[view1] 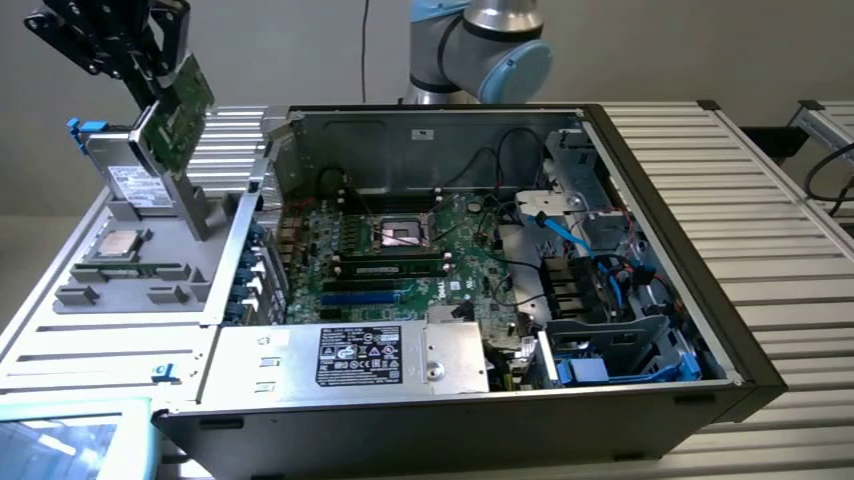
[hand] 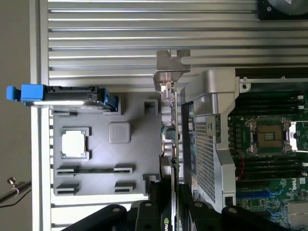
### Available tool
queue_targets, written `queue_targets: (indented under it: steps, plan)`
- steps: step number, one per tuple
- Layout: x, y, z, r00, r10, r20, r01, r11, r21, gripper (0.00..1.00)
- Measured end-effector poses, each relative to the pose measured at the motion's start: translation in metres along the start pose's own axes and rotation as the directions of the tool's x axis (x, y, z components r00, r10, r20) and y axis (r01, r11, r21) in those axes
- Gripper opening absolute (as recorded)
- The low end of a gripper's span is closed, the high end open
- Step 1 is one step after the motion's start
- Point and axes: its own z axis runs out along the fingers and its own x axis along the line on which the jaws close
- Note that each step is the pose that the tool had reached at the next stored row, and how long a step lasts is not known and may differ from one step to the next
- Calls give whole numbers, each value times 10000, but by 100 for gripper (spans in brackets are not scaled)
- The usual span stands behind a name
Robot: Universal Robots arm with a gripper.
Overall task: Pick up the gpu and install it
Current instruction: 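Pick up the gpu and move the gpu toward the slot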
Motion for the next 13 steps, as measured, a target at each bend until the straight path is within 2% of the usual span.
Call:
queue_targets:
  steps: [4,10,13]
  plan:
    - [-9,8,-119,10000,-8,54,8,10000,5,27]
    - [-9,8,-127,10000,-12,62,12,10000,9,27]
    - [-10,8,-128,9991,-410,47,410,9992,-21,27]
